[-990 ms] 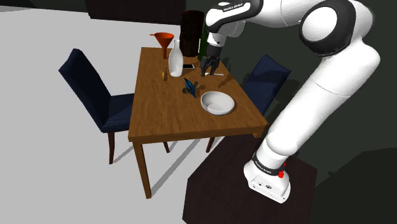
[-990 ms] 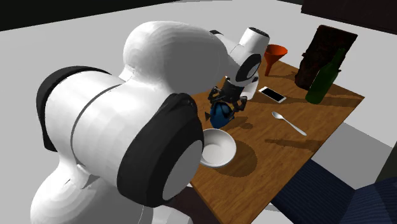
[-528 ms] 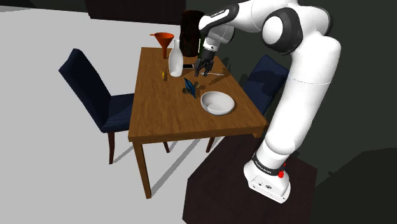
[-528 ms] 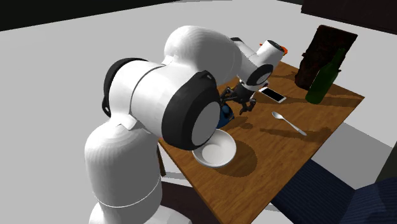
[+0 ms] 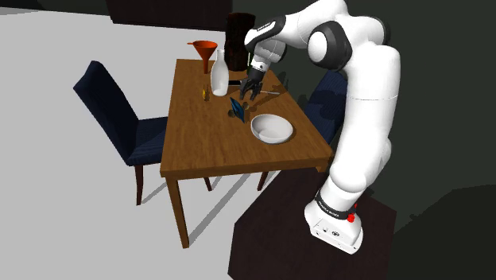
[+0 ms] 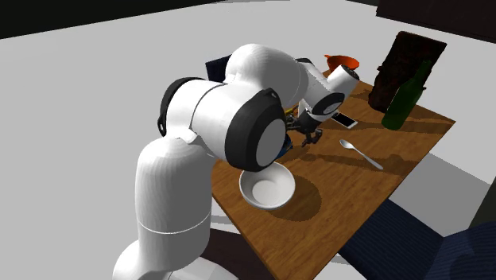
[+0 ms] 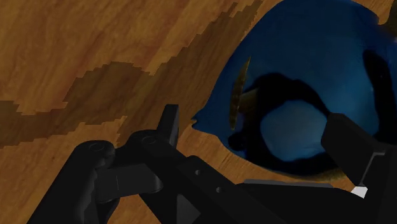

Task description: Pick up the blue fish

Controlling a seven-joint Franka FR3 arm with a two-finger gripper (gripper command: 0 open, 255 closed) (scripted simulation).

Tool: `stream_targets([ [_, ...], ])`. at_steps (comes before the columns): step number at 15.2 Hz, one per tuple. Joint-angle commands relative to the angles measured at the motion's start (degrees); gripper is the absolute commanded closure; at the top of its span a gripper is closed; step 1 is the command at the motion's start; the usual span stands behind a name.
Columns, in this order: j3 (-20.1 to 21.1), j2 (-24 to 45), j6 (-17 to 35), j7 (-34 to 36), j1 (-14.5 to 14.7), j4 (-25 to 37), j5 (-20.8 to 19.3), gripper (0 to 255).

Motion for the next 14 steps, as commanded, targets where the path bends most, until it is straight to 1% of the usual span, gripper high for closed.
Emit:
stream_targets([
  [1,0.2,0.8,1.1,-0.7,-0.1,-0.5,0.5,0],
  [4,0.3,1.4,1.9,-1.2,-0.2,-0.9,0.9,0],
  [5,0.3,1.5,1.9,-1.2,-0.2,-0.8,0.9,255],
  [14,0.3,1.4,1.9,-1.2,-0.2,-0.9,0.9,255],
])
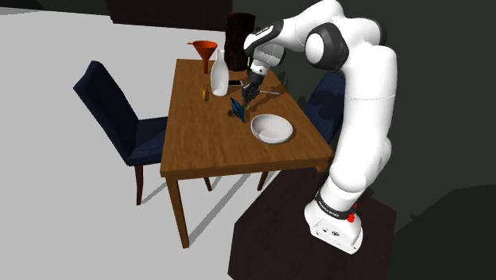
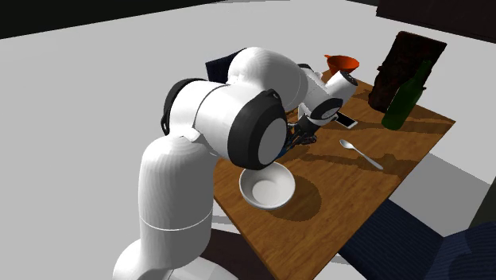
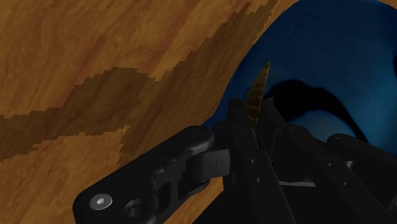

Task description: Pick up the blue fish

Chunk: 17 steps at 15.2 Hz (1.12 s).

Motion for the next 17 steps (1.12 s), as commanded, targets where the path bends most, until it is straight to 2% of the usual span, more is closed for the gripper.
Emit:
stream_targets([
  [1,-0.1,-0.4,-0.5,0.3,0.1,0.2,-0.2,255],
  [17,-1.0,-4.5,-8.6,4.5,0.2,5.3,-3.1,255],
])
